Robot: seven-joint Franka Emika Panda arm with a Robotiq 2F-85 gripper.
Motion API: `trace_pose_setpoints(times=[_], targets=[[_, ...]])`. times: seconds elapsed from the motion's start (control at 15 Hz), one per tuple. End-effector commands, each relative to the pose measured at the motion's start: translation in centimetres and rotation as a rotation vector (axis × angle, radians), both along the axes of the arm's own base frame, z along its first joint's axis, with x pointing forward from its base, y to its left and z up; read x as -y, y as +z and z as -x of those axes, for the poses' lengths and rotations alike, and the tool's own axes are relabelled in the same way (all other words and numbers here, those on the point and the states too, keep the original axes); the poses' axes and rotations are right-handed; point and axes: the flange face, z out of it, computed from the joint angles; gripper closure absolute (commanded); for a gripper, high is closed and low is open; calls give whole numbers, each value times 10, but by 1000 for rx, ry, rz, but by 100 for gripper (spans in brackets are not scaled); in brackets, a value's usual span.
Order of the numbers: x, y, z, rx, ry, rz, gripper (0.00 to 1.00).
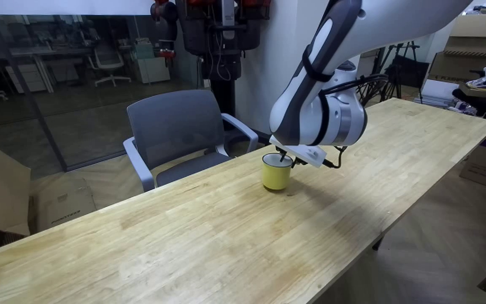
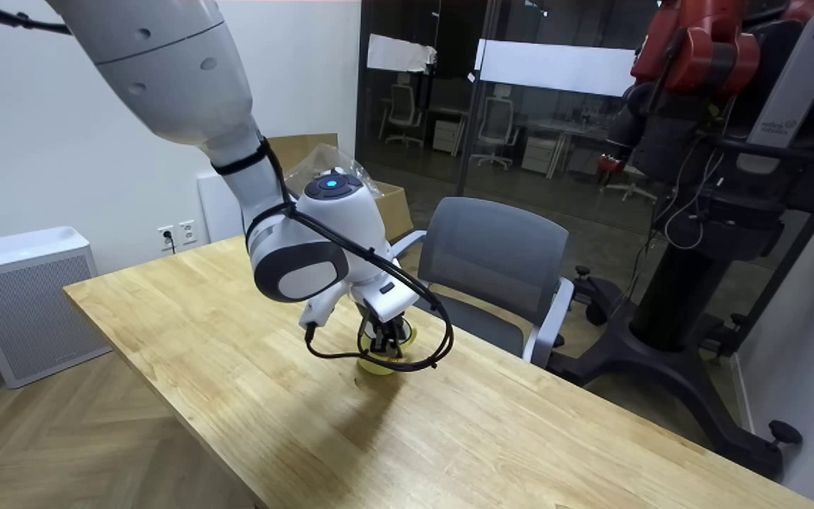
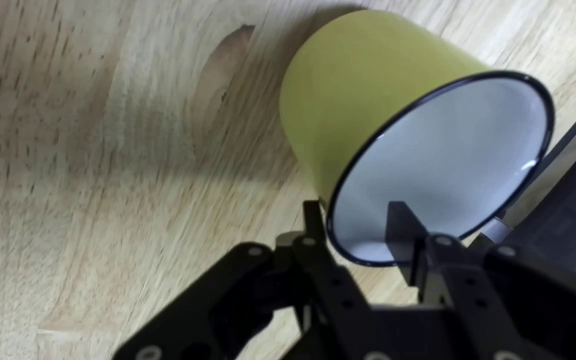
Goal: Move the yellow mug backwards
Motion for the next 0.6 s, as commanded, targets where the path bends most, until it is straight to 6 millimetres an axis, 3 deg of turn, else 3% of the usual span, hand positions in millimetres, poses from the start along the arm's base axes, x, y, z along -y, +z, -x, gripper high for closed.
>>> trace_pose_setpoints(times=[0.0,0.27,0.33,0.4,0.53], targets=[[1,0,0,1,1,-1,62],[1,0,0,1,1,-1,62],[-1,1,0,4,5,-3,37],[-3,3,0,8,20,0,36],[-10,8,2,17,50,9,23]])
